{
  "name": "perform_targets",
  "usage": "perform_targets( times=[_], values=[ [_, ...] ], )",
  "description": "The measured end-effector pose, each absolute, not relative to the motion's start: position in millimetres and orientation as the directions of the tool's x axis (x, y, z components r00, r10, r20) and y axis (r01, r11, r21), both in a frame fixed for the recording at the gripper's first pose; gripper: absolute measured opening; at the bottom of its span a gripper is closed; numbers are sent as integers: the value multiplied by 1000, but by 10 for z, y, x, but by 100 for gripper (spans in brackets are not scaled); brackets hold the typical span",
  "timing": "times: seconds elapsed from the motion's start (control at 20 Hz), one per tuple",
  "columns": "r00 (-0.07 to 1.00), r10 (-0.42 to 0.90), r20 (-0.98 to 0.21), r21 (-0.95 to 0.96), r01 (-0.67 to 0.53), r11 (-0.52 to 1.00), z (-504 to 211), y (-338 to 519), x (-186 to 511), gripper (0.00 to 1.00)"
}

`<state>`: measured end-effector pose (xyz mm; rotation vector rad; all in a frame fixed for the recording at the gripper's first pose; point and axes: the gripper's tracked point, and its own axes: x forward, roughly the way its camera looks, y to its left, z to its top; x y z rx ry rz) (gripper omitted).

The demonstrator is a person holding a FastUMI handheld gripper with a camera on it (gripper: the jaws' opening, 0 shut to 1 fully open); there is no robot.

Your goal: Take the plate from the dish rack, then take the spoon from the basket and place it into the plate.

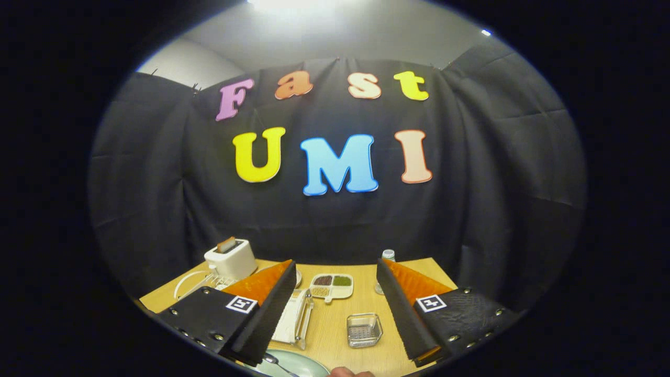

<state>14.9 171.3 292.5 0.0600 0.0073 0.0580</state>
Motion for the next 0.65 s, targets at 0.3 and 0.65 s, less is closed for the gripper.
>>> perform_targets(
  times=[0.3, 0.65],
  values=[
    [999, 38, 32, 61, -40, 997, 3058, 1518, 123, 96],
    [998, 58, 37, 43, -60, 997, 2988, 1423, 155, 96]
  ],
)
